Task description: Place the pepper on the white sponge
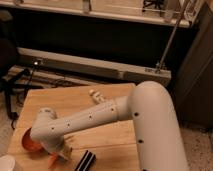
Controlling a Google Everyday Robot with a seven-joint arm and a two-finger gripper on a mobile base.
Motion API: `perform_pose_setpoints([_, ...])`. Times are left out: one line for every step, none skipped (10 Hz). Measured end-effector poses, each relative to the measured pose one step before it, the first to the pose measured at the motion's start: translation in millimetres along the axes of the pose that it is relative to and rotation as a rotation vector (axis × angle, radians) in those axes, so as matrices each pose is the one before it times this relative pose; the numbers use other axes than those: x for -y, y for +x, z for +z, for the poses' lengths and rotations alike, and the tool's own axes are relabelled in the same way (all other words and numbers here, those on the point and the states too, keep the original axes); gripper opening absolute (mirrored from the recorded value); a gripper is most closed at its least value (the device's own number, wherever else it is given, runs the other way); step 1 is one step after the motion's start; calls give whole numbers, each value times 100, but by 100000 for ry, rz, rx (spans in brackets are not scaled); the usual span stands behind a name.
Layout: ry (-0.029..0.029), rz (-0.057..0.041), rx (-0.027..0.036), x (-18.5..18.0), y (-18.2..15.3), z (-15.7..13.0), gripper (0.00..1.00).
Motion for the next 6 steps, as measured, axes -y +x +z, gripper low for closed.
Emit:
perform_pose_setpoints([316,-520,50,25,115,-291,80])
perform_pose_setpoints([147,-687,360,-35,130,-277,80])
perform_pose_setpoints([139,-275,207,-22,114,-128,80])
perform_pose_setpoints([107,-61,104,-49,164,-110,80])
perform_pose_setpoints([1051,644,411,-29,283,-286,80])
perform_pose_setpoints([693,464,235,8,134,-71,80])
